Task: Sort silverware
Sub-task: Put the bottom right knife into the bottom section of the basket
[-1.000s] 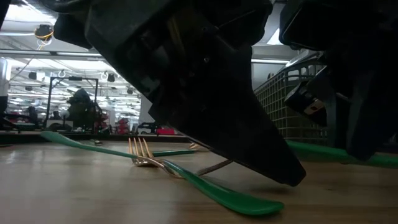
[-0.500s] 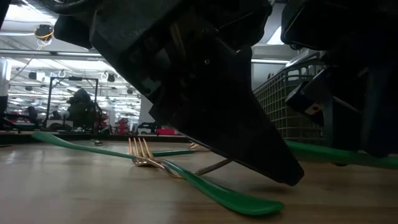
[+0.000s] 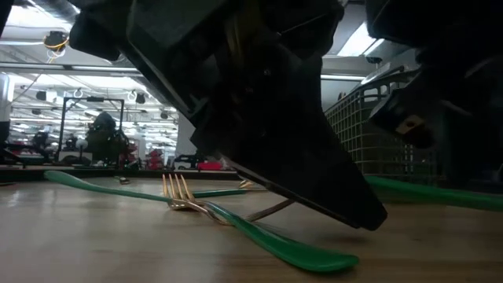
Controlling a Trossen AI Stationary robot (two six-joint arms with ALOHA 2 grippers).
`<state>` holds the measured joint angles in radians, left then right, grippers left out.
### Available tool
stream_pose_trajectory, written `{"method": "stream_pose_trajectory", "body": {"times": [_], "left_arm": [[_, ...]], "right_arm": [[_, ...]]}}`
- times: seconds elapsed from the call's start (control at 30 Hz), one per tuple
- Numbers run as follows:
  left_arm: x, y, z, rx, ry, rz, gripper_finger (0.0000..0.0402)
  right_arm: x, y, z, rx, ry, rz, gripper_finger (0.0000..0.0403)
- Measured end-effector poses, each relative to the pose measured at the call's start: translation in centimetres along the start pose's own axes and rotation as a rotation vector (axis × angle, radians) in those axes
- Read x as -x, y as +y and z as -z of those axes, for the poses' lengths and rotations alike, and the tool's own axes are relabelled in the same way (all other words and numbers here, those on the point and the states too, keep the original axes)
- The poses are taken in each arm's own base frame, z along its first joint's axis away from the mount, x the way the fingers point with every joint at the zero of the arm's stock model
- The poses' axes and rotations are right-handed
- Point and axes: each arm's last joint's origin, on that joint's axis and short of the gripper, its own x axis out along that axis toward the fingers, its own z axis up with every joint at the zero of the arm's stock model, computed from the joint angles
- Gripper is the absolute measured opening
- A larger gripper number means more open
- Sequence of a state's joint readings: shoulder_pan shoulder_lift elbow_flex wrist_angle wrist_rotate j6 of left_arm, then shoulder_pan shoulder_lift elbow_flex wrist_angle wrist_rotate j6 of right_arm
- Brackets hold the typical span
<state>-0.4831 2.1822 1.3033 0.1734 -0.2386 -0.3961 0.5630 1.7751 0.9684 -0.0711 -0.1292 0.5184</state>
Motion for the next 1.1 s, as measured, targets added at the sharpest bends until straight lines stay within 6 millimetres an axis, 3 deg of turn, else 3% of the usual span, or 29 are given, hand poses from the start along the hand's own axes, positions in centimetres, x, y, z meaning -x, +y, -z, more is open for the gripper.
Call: {"method": "stream_pose_trajectory", "body": {"times": [0.37,1.1], "left_arm": [[0.0,0.0,0.0,-0.002,0.0,0.001,0.0085],[0.0,0.0,0.0,0.086,0.003,0.011,0.0085]], "right_arm": [[0.4,0.6,1.9,-0.025,0.168,0.015,0.0127],[2.1,3.3,4.8,-0.05,0.137,0.285,0.0127]]}}
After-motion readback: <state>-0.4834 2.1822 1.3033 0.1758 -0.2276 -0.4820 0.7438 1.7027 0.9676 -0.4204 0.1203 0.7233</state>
